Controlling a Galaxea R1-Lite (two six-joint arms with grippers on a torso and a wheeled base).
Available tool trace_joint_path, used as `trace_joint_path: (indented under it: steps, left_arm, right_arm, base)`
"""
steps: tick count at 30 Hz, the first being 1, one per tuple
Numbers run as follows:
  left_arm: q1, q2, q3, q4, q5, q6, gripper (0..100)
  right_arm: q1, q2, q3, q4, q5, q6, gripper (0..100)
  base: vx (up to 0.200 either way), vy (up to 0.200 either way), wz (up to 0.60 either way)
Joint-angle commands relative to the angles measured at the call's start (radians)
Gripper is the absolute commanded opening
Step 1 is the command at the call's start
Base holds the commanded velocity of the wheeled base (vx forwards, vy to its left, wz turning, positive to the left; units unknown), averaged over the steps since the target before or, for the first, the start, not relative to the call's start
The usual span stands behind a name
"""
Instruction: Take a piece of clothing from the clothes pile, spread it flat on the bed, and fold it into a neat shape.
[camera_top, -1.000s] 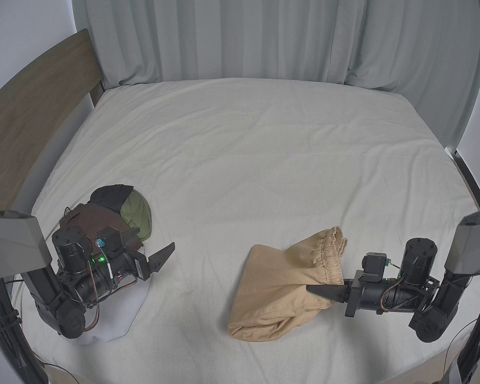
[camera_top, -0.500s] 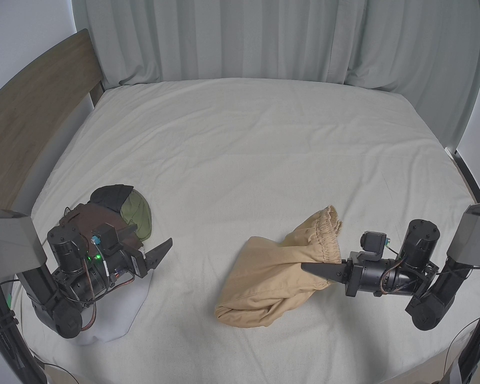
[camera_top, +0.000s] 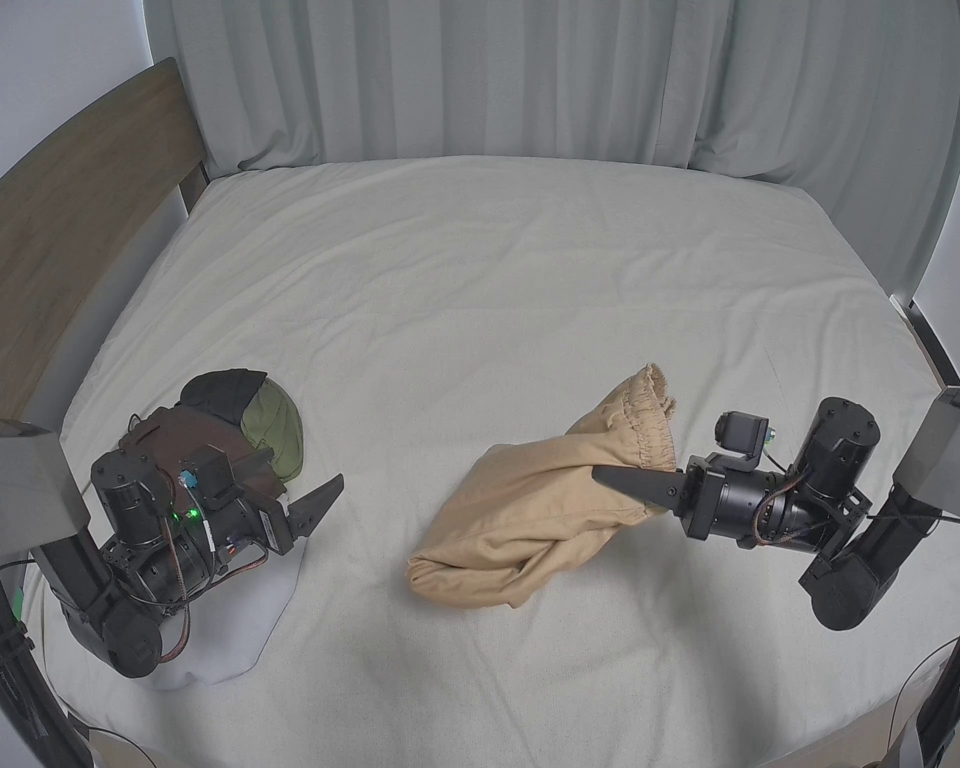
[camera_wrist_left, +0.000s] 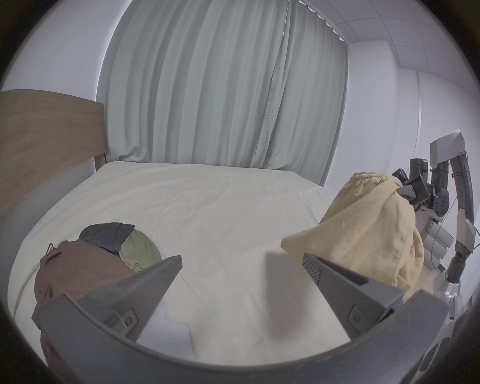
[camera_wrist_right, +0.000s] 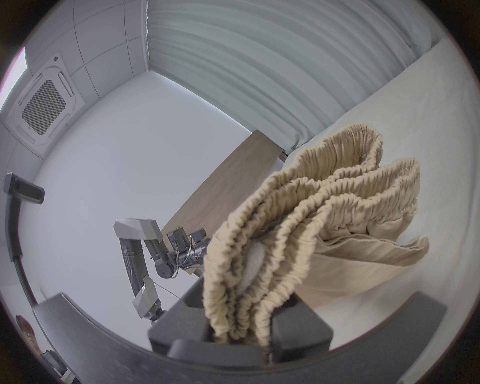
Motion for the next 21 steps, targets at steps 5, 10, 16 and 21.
trace_joint_path:
  steps: [5,10,16,21]
  left_arm:
    - [0.0,-0.001,0.002,-0.001,-0.001,-0.005,100]
    - [-0.001,0.001,0.002,-0.001,-0.001,-0.005,100]
    - [-0.001,0.004,0.001,-0.001,-0.001,-0.005,100]
    - [-0.003,0.005,0.002,-0.001,-0.001,-0.005,100]
  right_arm:
    - [-0.012,0.088,-0.19,0.002,0.0,0.091,0]
    - [-0.014,0.154,-0.283,0.004,0.0,0.099,0]
    - [-0.029,0.177,-0.351,0.009,0.0,0.128,0]
    - [-0.038,0.185,-0.436,0.079,0.0,0.145,0]
  base:
    - [0.0,0.0,0.0]
    - [0.0,0.0,0.0]
    - [0.0,0.0,0.0]
    - [0.0,0.0,0.0]
